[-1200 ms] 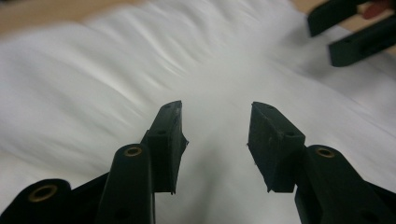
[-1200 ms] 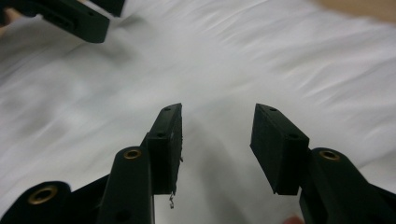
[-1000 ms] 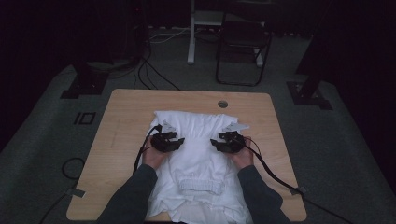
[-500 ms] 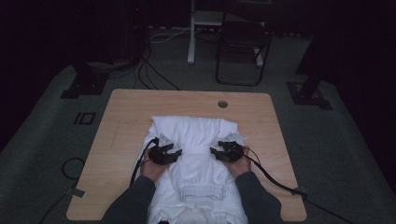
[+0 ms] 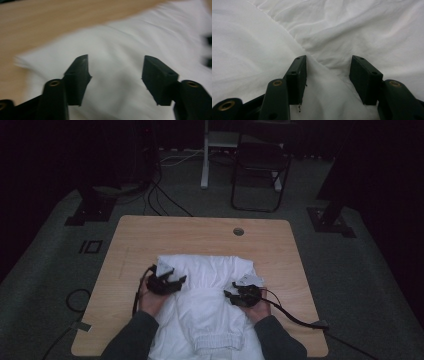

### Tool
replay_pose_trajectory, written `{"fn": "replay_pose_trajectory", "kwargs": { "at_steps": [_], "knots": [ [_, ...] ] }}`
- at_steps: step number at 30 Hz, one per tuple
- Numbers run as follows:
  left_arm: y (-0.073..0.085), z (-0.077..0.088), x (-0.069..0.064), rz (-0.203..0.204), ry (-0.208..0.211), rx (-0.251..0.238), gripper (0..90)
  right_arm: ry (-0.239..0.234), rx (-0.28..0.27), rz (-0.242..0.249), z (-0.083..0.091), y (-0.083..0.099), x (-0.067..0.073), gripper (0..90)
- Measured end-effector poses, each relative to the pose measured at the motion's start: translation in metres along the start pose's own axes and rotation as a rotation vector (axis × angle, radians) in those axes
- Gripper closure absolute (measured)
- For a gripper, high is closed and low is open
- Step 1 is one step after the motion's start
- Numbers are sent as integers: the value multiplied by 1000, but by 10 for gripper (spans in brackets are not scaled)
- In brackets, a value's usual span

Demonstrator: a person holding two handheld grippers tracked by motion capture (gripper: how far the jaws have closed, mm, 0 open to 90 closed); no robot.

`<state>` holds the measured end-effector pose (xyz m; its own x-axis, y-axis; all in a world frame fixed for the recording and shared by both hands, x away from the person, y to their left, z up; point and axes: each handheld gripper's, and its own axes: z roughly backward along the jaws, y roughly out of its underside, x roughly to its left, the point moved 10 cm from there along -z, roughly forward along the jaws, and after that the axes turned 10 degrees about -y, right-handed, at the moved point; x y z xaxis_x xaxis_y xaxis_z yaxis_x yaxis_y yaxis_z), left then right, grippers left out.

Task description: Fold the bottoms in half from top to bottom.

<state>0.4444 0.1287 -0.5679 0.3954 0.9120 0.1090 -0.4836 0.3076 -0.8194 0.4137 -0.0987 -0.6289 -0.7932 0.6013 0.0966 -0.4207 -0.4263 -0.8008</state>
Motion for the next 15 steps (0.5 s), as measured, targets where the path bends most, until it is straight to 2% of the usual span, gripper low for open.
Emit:
{"fn": "replay_pose_trajectory", "kwargs": {
  "at_steps": [1, 2, 3, 4, 5, 7, 8, 9, 10, 13, 15],
  "knots": [
    [0, 0, 0, 0, 0, 0, 359, 0, 0, 0, 0, 0, 0, 472],
    [-8, -17, 26, 60, -46, 34, 338, 0, 0, 0, 0, 0, 0, 471],
    [-8, -17, 26, 60, -46, 34, 331, 0, 0, 0, 0, 0, 0, 471],
    [-8, -37, 47, 102, -85, 81, 328, -3, -1, -2, 0, 0, 0, 472],
    [-5, -47, 56, 93, -121, 111, 318, -3, -1, -3, 0, 0, 0, 471],
    [5, -64, 70, 112, -157, 158, 297, -6, -3, -7, 0, 0, 0, 472],
    [9, -70, 75, 132, -167, 172, 291, -8, -2, -9, 0, 0, 0, 471],
    [9, -70, 75, 132, -167, 172, 284, -8, -2, -9, 0, 0, 0, 471],
    [16, -76, 80, 154, -158, 186, 284, -10, -4, -10, 0, 0, -1, 472],
    [20, -77, 78, 137, -144, 192, 283, -13, -6, -12, 0, 0, -1, 471],
    [22, -78, 77, 141, -126, 189, 291, -11, -4, -11, 0, 0, 0, 472]
  ]
}}
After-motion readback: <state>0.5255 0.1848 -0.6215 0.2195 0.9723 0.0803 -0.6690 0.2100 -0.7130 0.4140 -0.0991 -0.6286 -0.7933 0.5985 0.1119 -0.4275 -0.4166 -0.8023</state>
